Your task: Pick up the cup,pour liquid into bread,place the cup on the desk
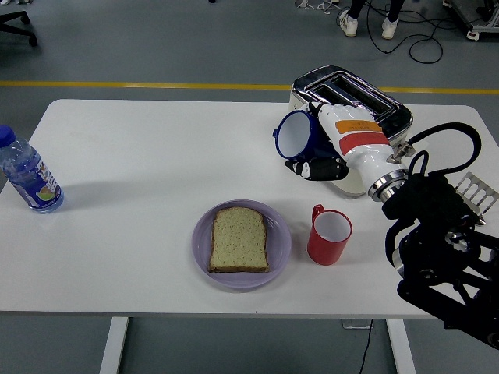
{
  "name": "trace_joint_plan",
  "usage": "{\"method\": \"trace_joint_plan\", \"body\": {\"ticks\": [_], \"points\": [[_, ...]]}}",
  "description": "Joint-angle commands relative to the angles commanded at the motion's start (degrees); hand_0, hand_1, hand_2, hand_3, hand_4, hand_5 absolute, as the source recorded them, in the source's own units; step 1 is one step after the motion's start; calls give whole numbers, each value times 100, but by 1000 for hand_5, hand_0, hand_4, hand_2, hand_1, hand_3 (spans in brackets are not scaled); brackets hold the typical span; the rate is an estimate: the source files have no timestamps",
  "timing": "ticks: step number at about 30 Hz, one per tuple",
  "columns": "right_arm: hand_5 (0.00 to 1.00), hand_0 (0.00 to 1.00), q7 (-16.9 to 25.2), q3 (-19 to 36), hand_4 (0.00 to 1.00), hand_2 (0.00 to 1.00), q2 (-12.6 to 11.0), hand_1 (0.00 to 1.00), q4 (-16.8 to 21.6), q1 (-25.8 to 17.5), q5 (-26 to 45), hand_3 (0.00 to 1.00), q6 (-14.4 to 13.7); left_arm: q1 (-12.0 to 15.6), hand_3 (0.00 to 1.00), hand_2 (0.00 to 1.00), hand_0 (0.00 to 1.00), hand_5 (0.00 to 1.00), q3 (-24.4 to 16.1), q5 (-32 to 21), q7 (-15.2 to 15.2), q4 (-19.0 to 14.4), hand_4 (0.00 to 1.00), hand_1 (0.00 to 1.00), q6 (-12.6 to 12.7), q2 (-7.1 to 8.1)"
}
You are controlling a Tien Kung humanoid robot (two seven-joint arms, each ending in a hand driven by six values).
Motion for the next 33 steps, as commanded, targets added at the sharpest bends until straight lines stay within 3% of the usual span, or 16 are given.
{"method": "trace_joint_plan", "body": {"ticks": [4, 10, 17, 24, 33], "points": [[2, 563, 322, 344, 569, 612, 18, 525, 143, -308, 939, 561, -623, 1, 503, 650, 632, 860, -7, 13, 0, 1, 237, 638, 1, 2], [2, 562, 1108, 898, 568, 611, 87, 519, 248, -697, 2286, 561, -1137, -1, 503, 649, 632, 863, -11, 29, -3, 2, 238, 638, 4, 6], [2, 556, 1747, 1584, 575, 608, 192, 505, 248, -1181, 3684, 560, -1345, -12, 503, 651, 632, 864, -23, 45, -4, 2, 239, 639, 6, 6], [2, 547, 2353, 2007, 578, 594, 213, 478, 154, -1657, 3932, 561, -1345, -12, 503, 650, 633, 864, -22, 50, -4, 3, 239, 639, 6, 7], [2, 544, 2873, 2309, 577, 592, 63, 474, 38, -2219, 4070, 561, -1345, 7, 503, 651, 633, 863, 0, 59, -5, 4, 238, 640, 8, 10]]}}
